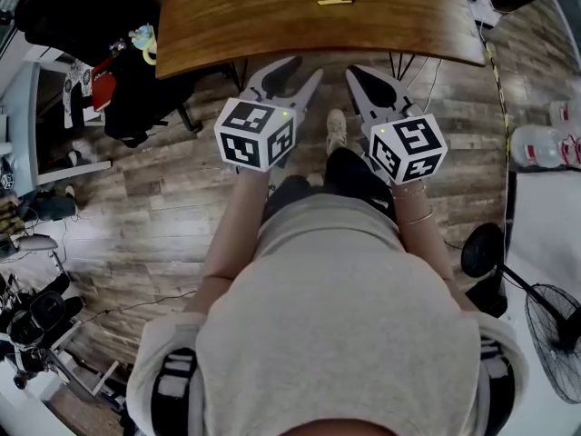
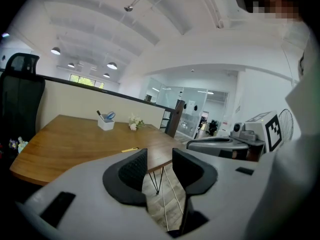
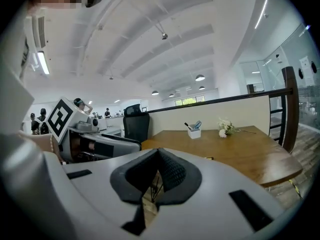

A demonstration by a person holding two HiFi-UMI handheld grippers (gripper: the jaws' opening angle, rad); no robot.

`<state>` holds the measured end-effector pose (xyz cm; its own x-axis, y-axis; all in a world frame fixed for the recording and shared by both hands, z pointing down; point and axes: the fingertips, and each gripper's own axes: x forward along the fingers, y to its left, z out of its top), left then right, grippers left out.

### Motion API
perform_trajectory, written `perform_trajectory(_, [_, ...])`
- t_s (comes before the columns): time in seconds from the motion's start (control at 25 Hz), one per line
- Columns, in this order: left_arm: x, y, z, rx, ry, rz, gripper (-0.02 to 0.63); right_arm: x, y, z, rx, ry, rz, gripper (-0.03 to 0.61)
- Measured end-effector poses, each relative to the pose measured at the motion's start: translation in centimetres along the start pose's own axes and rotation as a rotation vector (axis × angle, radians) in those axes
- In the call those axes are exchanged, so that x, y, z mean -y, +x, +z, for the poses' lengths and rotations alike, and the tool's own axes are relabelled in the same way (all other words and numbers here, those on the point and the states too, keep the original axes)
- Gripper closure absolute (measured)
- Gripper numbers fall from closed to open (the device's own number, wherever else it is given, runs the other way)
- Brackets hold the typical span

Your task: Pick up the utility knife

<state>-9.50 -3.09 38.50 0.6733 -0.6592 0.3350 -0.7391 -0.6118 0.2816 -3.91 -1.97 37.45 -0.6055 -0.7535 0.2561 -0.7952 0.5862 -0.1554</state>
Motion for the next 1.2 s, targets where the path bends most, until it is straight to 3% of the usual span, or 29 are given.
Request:
perform_trajectory(0.32, [-4.6, 7.4, 4.7, 0.000, 0.010, 0.055, 0.451, 7.4, 6.7, 3.8, 0.013, -0.023, 0.067, 0.568])
perform_trajectory(0.72, [-6.7, 17.2, 10.6, 0.001, 0.043, 0.064, 0.449, 16.5, 11.3, 7.2, 0.038, -0.018, 0.097, 0.568])
perform_trajectory(1.2, [-8.1, 22.6, 10.5, -0.076, 0.033, -0.004, 0.449, 21.6, 12.8, 6.2, 0.011, 0.046, 0.016, 0.568])
